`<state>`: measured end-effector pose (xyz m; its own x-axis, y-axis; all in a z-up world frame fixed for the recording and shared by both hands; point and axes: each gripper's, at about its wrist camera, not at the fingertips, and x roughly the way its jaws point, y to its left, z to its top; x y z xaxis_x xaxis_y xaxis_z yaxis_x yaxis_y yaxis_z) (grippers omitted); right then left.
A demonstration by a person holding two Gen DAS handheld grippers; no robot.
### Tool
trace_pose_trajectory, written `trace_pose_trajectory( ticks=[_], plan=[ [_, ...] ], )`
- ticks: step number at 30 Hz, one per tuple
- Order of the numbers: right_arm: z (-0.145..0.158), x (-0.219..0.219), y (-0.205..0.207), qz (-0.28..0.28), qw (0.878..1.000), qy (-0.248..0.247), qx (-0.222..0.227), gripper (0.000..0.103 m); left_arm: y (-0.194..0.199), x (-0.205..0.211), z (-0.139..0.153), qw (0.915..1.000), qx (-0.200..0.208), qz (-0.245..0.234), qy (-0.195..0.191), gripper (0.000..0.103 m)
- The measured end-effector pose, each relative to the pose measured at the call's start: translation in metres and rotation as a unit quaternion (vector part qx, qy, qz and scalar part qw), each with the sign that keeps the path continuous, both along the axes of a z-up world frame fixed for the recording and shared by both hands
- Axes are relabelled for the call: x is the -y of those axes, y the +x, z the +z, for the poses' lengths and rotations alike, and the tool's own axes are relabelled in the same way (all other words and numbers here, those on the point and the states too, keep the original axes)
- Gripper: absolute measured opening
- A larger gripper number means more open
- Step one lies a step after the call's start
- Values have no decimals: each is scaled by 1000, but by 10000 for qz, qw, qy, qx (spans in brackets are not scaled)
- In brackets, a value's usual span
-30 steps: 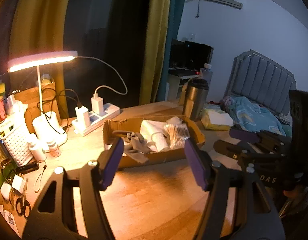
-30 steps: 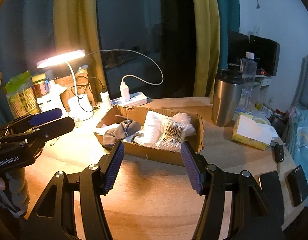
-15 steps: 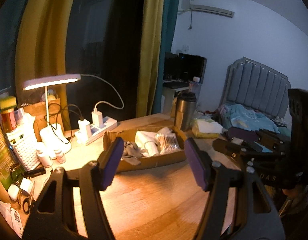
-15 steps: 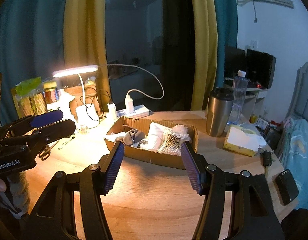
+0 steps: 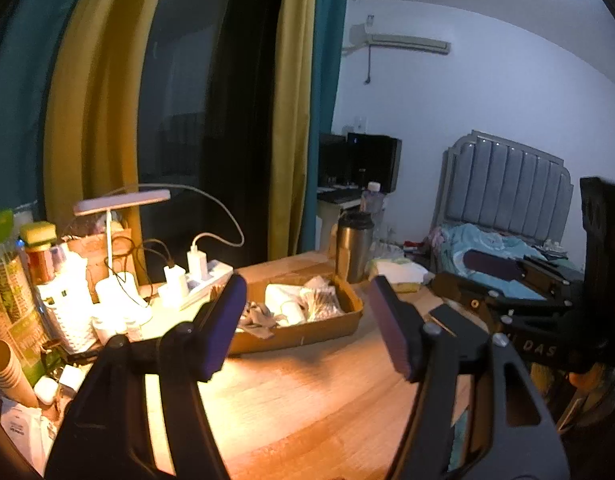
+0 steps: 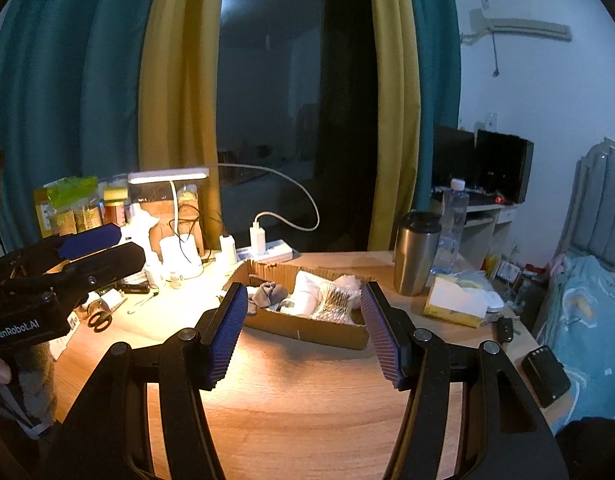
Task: Organize soft objects
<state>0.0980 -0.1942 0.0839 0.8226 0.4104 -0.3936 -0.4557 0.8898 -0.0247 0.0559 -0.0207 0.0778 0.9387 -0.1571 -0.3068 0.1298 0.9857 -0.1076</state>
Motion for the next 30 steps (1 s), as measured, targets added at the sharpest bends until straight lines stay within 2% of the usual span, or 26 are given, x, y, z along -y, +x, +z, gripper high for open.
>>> trace_pose_trajectory(
  ticks=[2, 3, 11, 12, 16, 25, 28, 30],
  plan=[
    [6, 2, -10, -25, 10000, 19, 90, 62, -10, 1, 7, 9999, 109, -15, 13, 86],
    [9, 3, -14, -40, 9999, 24, 133, 62, -15, 1, 12, 9998, 185, -13, 20, 88],
    [46, 12, -40, -172, 9984, 50, 538, 65, -39, 4, 47, 9981, 592, 130, 142, 91],
    [50, 13, -44, -185, 9981, 63, 592, 69, -40, 4, 50, 9979, 599, 178, 141, 91],
    [63, 20, -53, -233, 9969, 146, 731, 70, -41, 1, 56, 9975, 570, 393, 153, 91],
    [69, 25, -56, -307, 9965, 182, 757, 71, -41, 1, 59, 9968, 641, 454, 177, 92],
    [69, 25, -57, -309, 9966, 165, 745, 71, -40, 2, 59, 9964, 672, 488, 171, 98],
    [69, 26, -56, -317, 9966, 165, 738, 71, -39, 1, 58, 9962, 695, 506, 146, 99]
  ],
)
